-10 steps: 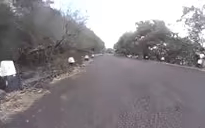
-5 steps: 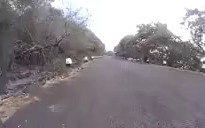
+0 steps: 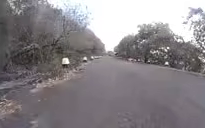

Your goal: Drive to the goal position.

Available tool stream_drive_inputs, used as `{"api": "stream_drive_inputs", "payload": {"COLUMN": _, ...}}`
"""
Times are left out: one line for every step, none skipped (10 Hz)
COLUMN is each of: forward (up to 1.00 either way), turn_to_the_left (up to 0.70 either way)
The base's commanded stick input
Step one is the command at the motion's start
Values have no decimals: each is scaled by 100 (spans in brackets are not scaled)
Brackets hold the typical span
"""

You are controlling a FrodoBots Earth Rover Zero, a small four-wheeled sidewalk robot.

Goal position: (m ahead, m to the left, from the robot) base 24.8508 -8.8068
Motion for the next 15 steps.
{"api": "stream_drive_inputs", "payload": {"forward": 70, "turn_to_the_left": 0}}
{"api": "stream_drive_inputs", "payload": {"forward": 70, "turn_to_the_left": 0}}
{"api": "stream_drive_inputs", "payload": {"forward": 70, "turn_to_the_left": 0}}
{"api": "stream_drive_inputs", "payload": {"forward": 70, "turn_to_the_left": 0}}
{"api": "stream_drive_inputs", "payload": {"forward": 70, "turn_to_the_left": 0}}
{"api": "stream_drive_inputs", "payload": {"forward": 70, "turn_to_the_left": 0}}
{"api": "stream_drive_inputs", "payload": {"forward": 70, "turn_to_the_left": 0}}
{"api": "stream_drive_inputs", "payload": {"forward": 70, "turn_to_the_left": 0}}
{"api": "stream_drive_inputs", "payload": {"forward": 70, "turn_to_the_left": 0}}
{"api": "stream_drive_inputs", "payload": {"forward": 70, "turn_to_the_left": 0}}
{"api": "stream_drive_inputs", "payload": {"forward": 70, "turn_to_the_left": 1}}
{"api": "stream_drive_inputs", "payload": {"forward": 70, "turn_to_the_left": 2}}
{"api": "stream_drive_inputs", "payload": {"forward": 70, "turn_to_the_left": 2}}
{"api": "stream_drive_inputs", "payload": {"forward": 70, "turn_to_the_left": 2}}
{"api": "stream_drive_inputs", "payload": {"forward": 70, "turn_to_the_left": 2}}
